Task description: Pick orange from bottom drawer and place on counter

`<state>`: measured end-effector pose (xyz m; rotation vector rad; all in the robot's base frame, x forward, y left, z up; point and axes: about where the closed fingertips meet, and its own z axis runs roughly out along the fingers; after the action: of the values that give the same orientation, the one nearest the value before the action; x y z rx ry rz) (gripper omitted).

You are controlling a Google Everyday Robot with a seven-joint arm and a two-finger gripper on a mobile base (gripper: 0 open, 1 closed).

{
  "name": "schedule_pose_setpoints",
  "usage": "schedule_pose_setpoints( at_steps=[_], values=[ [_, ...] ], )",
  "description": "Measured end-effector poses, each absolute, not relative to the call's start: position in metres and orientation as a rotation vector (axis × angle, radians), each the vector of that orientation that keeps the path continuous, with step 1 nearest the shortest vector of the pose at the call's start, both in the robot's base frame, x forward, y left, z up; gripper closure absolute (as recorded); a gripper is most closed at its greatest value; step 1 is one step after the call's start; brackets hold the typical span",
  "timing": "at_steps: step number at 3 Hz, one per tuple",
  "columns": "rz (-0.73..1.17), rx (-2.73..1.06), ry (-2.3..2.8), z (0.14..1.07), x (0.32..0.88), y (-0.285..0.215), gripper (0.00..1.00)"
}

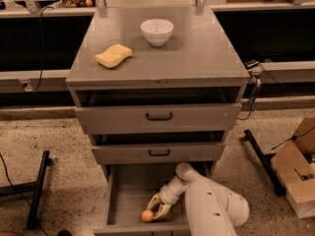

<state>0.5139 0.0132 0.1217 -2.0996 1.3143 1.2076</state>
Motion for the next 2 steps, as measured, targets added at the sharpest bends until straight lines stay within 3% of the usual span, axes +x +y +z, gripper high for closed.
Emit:
schedule_pose_setpoints(
  at_steps=[1,2],
  values=[
    [1.214,-2.107,1.314,0.1217,0.5133,0.0133,0.71],
    [1.215,-2.11,1.316,0.1212,0.513,0.0132,0.7]
  ],
)
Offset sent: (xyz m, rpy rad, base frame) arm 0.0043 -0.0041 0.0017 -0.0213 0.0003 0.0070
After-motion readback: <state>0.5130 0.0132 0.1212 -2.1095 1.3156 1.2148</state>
